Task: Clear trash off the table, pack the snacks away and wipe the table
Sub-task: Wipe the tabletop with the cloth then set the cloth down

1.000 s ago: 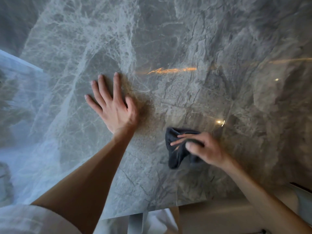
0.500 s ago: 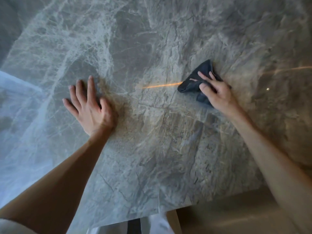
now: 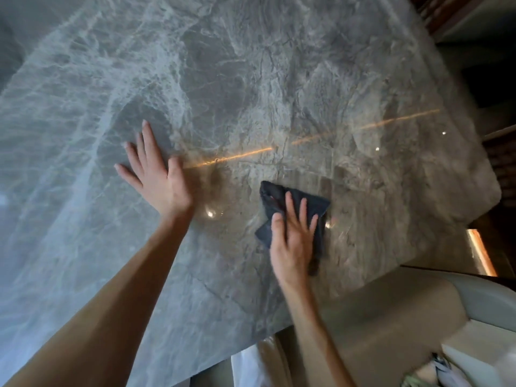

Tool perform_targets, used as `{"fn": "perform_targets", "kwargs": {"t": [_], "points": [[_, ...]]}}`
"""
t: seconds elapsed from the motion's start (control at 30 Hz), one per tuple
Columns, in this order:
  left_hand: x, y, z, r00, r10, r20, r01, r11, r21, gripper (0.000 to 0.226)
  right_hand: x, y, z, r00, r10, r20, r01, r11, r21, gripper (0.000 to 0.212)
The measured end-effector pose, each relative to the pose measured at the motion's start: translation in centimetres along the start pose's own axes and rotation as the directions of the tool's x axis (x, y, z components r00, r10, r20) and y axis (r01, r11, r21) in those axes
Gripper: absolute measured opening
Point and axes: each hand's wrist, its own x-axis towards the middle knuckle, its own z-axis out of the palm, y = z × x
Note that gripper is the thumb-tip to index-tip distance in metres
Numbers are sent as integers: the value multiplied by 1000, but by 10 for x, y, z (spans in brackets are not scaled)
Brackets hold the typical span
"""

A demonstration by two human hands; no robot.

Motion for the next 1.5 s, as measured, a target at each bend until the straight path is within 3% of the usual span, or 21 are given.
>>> {"fn": "perform_targets", "kwargs": {"t": [0.07, 0.17, 0.27, 0.37, 0.43, 0.5, 0.6, 0.67, 0.7, 0.77, 0.83, 0.93, 1.0, 1.07, 1.13, 1.2, 1.23, 1.3, 1.4, 1.43, 1.5], "points": [[0, -6, -20, 995, 49, 83, -31, 979, -202, 75, -9, -37, 28, 987, 159, 15, -156, 979, -128, 53], [0, -19, -55, 981, 160, 113, -132, 967, -217, 68, 21, -100, 67, 972, 235, 26, -226, 958, -178, 49], [10, -22, -75, 968, 230, 102, -213, 965, -156, 64, 39, -150, 104, 982, -114, 150, 157, 936, -316, 49], [22, -19, -80, 960, 262, 95, -251, 961, -113, 62, 2, -139, 105, 851, -443, 283, 521, 783, -340, 48], [24, -21, -79, 960, 263, 90, -257, 963, -75, 64, -17, -88, 84, 800, -512, 313, 597, 734, -324, 48], [23, -26, -74, 963, 247, 103, -248, 969, -12, 68, 6, -27, 46, 847, -454, 279, 532, 730, -429, 53], [14, -41, -70, 969, 189, 157, -207, 973, 103, 72, 97, 31, -14, 991, -82, 106, 125, 850, -513, 59], [11, -49, -64, 976, 165, 142, -186, 971, 147, 72, 165, 31, -30, 988, 147, 43, -118, 909, -401, 59], [9, -53, -62, 977, 182, 109, -197, 969, 149, 70, 189, 17, -23, 986, 164, 26, -143, 919, -368, 58], [7, -58, -58, 973, 227, 36, -229, 971, 75, 64, 206, -27, 15, 999, 28, 29, -15, 926, -377, 56], [8, -62, -57, 975, 223, -3, -222, 973, -67, 63, 173, -79, 57, 968, -238, 78, 249, 883, -398, 55], [5, -67, -64, 976, 217, -2, -212, 952, -223, 66, 62, -93, 82, 783, -589, 198, 620, 718, -316, 54], [3, -69, -67, 978, 209, 11, -203, 958, -203, 65, 11, -46, 55, 724, -622, 298, 690, 655, -310, 55], [2, -68, -67, 975, 220, 21, -216, 967, -133, 64, 28, 11, 8, 811, -493, 314, 585, 679, -444, 55], [3, -64, -66, 961, 275, 35, -273, 961, -50, 64, 100, 36, -25, 969, -204, 138, 246, 834, -494, 56], [5, -60, -64, 952, 304, 43, -305, 952, 32, 64, 179, 5, -16, 998, 53, -43, -66, 919, -389, 55], [5, -59, -63, 953, 301, 44, -303, 952, 47, 64, 199, -25, 5, 998, 55, -40, -66, 922, -382, 55], [5, -57, -62, 954, 296, 44, -297, 954, 31, 64, 181, -89, 57, 974, -226, 15, 212, 884, -417, 56], [2, -59, -67, 958, 283, 41, -281, 959, -34, 64, 61, -102, 84, 717, -650, 251, 696, 654, -296, 56], [2, -60, -67, 961, 276, 36, -274, 961, -41, 64, 26, -76, 73, 664, -678, 315, 748, 614, -253, 57], [3, -62, -65, 954, 296, 49, -297, 955, 9, 65, 20, -12, 24, 712, -605, 357, 702, 620, -350, 57]]}}
